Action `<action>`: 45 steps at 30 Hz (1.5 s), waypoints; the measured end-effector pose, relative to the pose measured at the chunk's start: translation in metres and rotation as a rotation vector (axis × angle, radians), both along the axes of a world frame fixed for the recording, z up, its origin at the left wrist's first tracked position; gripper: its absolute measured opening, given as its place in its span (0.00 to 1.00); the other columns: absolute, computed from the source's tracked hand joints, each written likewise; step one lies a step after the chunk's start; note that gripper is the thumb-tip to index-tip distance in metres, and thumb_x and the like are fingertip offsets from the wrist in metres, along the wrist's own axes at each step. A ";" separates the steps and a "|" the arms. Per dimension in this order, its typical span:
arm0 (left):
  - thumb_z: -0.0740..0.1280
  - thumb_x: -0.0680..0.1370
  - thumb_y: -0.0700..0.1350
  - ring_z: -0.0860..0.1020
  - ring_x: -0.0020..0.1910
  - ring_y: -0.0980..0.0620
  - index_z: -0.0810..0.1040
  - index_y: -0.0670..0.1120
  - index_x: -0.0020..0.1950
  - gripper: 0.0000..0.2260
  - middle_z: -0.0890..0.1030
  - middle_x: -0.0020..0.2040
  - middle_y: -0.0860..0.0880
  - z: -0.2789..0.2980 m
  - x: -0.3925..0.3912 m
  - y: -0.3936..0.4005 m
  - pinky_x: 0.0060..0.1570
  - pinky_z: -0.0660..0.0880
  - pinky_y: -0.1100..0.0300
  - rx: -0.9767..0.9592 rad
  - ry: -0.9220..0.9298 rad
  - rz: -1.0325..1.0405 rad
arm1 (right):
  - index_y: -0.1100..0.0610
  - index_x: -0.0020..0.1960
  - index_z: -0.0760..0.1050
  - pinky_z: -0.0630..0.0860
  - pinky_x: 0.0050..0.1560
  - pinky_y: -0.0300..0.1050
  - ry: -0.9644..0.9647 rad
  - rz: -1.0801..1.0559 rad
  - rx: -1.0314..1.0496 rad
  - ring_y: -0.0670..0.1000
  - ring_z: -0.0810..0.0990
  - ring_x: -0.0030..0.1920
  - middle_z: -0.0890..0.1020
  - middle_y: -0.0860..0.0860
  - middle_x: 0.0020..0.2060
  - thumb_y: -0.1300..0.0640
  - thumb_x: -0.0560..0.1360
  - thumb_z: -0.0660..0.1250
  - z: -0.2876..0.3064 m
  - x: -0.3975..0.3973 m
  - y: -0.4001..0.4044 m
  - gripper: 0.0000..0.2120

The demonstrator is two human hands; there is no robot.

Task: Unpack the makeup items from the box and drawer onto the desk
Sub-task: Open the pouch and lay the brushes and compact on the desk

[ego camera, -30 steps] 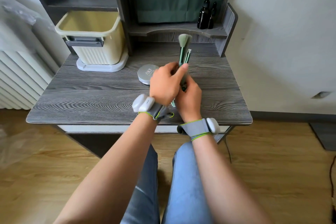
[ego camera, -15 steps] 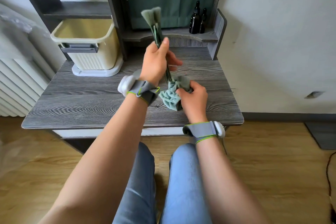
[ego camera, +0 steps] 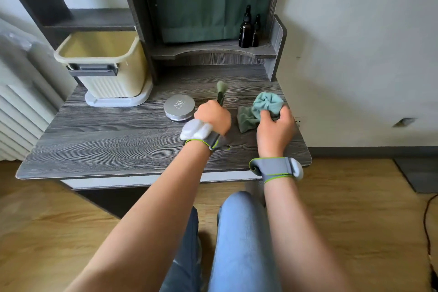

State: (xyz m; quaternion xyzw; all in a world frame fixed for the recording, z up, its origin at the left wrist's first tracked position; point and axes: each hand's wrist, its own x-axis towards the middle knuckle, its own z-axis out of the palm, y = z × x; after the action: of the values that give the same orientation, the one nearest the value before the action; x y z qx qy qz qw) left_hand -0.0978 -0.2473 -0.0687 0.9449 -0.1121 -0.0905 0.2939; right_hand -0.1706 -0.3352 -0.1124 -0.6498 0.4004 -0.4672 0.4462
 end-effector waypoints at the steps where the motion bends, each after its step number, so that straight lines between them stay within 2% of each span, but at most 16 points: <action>1: 0.60 0.77 0.42 0.79 0.56 0.37 0.78 0.37 0.55 0.12 0.81 0.56 0.38 -0.001 -0.001 -0.001 0.46 0.72 0.55 0.067 -0.036 -0.014 | 0.66 0.42 0.75 0.66 0.42 0.43 -0.002 0.006 -0.010 0.58 0.75 0.41 0.80 0.62 0.42 0.64 0.69 0.66 0.000 0.000 0.001 0.04; 4: 0.60 0.77 0.40 0.78 0.57 0.37 0.76 0.38 0.58 0.13 0.80 0.58 0.39 -0.003 -0.003 -0.004 0.47 0.75 0.51 0.161 -0.117 -0.050 | 0.66 0.42 0.75 0.63 0.41 0.41 0.003 0.000 -0.036 0.56 0.73 0.40 0.80 0.61 0.42 0.65 0.69 0.67 0.000 -0.001 0.000 0.05; 8: 0.61 0.77 0.40 0.78 0.58 0.39 0.72 0.37 0.59 0.12 0.79 0.58 0.39 -0.003 -0.005 -0.012 0.47 0.74 0.52 0.252 -0.244 -0.042 | 0.67 0.42 0.75 0.62 0.40 0.40 0.016 -0.005 -0.073 0.53 0.72 0.40 0.80 0.62 0.41 0.65 0.69 0.68 0.000 -0.001 0.001 0.05; 12: 0.60 0.78 0.43 0.75 0.58 0.38 0.72 0.37 0.62 0.15 0.75 0.59 0.39 -0.011 -0.005 -0.012 0.46 0.72 0.52 0.324 -0.305 -0.050 | 0.67 0.42 0.75 0.62 0.40 0.41 0.030 0.014 -0.084 0.53 0.72 0.40 0.80 0.62 0.42 0.64 0.69 0.68 -0.003 0.001 -0.001 0.06; 16: 0.61 0.78 0.45 0.72 0.58 0.38 0.74 0.37 0.60 0.15 0.74 0.58 0.39 -0.016 -0.011 -0.009 0.43 0.68 0.53 0.313 -0.362 -0.068 | 0.67 0.42 0.75 0.61 0.39 0.40 0.044 0.016 -0.092 0.53 0.72 0.40 0.79 0.62 0.41 0.63 0.70 0.68 -0.002 0.001 0.000 0.06; 20: 0.62 0.77 0.47 0.72 0.58 0.38 0.72 0.38 0.59 0.16 0.76 0.58 0.40 -0.019 -0.018 -0.003 0.47 0.70 0.51 0.264 -0.395 -0.089 | 0.67 0.42 0.75 0.61 0.39 0.40 0.053 0.013 -0.099 0.56 0.74 0.41 0.79 0.62 0.42 0.64 0.69 0.67 -0.001 0.001 0.001 0.05; 26: 0.61 0.78 0.50 0.71 0.59 0.39 0.75 0.41 0.57 0.15 0.77 0.57 0.41 -0.027 -0.023 0.014 0.52 0.69 0.49 0.293 -0.440 -0.108 | 0.66 0.42 0.74 0.69 0.44 0.48 0.072 0.024 -0.053 0.58 0.74 0.41 0.79 0.62 0.42 0.62 0.69 0.66 0.001 -0.001 0.003 0.06; 30: 0.63 0.77 0.55 0.70 0.61 0.39 0.74 0.43 0.62 0.20 0.77 0.59 0.41 -0.032 -0.018 0.029 0.59 0.67 0.48 0.208 -0.438 -0.178 | 0.62 0.40 0.72 0.66 0.42 0.46 0.089 0.036 -0.018 0.54 0.70 0.40 0.79 0.62 0.43 0.62 0.70 0.66 0.003 0.000 0.007 0.04; 33: 0.64 0.76 0.54 0.71 0.61 0.38 0.73 0.44 0.66 0.22 0.78 0.60 0.42 -0.032 -0.013 0.040 0.59 0.69 0.48 0.113 -0.416 -0.233 | 0.65 0.42 0.74 0.66 0.45 0.45 0.083 0.034 -0.006 0.56 0.73 0.42 0.79 0.61 0.45 0.63 0.70 0.66 0.009 0.004 0.016 0.04; 37: 0.66 0.75 0.48 0.74 0.56 0.39 0.77 0.44 0.61 0.16 0.80 0.55 0.42 -0.024 -0.004 0.061 0.54 0.72 0.50 -0.065 -0.470 -0.288 | 0.62 0.43 0.74 0.68 0.45 0.46 0.032 0.078 -0.050 0.54 0.72 0.42 0.78 0.57 0.43 0.64 0.70 0.66 0.032 0.022 0.038 0.02; 40: 0.67 0.73 0.47 0.76 0.51 0.39 0.81 0.44 0.55 0.13 0.81 0.48 0.44 -0.021 0.007 0.079 0.47 0.73 0.51 -0.107 -0.614 -0.276 | 0.64 0.46 0.77 0.65 0.43 0.39 -0.060 0.136 -0.142 0.50 0.71 0.42 0.78 0.57 0.43 0.65 0.70 0.66 0.059 0.044 0.059 0.06; 45: 0.61 0.70 0.53 0.74 0.55 0.38 0.78 0.44 0.57 0.20 0.79 0.54 0.44 -0.026 0.028 0.112 0.51 0.73 0.48 -0.127 -0.637 -0.194 | 0.64 0.44 0.76 0.65 0.43 0.37 -0.211 0.280 -0.316 0.50 0.72 0.41 0.77 0.56 0.40 0.67 0.69 0.65 0.115 0.095 0.107 0.04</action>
State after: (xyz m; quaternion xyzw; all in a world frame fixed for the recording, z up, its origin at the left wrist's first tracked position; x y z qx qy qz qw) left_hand -0.0700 -0.1349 -0.0943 0.8905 -0.2929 0.1889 0.2926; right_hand -0.0760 -0.2281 0.0031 -0.7084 0.1796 -0.5229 0.4387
